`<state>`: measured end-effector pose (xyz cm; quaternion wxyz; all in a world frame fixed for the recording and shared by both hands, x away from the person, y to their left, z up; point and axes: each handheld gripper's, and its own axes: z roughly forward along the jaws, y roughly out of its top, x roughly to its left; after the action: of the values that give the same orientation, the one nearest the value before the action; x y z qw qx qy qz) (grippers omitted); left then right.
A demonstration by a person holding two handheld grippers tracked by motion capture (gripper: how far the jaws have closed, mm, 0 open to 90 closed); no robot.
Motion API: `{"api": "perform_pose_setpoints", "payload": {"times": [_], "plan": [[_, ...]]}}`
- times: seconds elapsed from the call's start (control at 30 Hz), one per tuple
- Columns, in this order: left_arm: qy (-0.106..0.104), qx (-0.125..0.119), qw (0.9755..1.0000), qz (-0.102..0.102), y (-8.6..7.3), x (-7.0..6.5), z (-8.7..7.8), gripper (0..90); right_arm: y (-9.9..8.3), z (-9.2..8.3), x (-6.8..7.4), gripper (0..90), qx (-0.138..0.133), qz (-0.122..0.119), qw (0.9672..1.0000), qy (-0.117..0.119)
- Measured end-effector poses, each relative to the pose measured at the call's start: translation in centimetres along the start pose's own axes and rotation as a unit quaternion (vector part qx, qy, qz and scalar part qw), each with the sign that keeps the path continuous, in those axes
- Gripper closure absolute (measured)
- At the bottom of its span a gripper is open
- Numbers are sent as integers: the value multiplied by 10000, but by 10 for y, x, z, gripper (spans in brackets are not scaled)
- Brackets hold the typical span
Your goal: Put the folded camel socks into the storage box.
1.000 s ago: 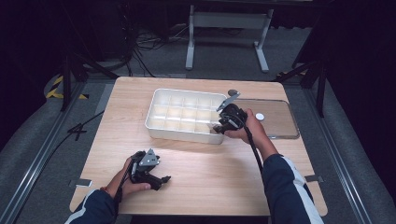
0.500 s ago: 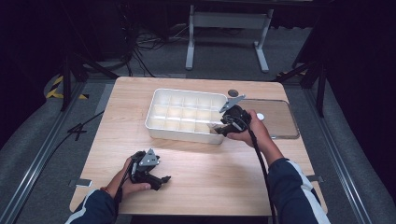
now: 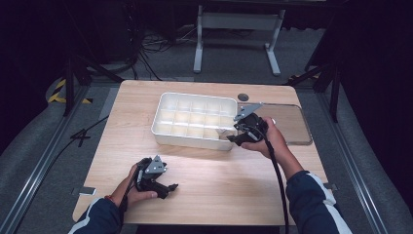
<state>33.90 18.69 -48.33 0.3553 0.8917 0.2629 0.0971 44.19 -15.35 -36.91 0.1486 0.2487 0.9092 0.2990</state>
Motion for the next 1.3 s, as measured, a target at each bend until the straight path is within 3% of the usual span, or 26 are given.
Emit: {"api": "perform_pose_setpoints", "payload": {"times": [0.67,1.3], "plan": [[3,0,10000,5,0,0,0,118,-25,-20,8,447,-225,-13,9997,-39],[5,-4,10000,7,0,0,0,118,-56,-25,16,421,-58,-159,9996,-233]]}}
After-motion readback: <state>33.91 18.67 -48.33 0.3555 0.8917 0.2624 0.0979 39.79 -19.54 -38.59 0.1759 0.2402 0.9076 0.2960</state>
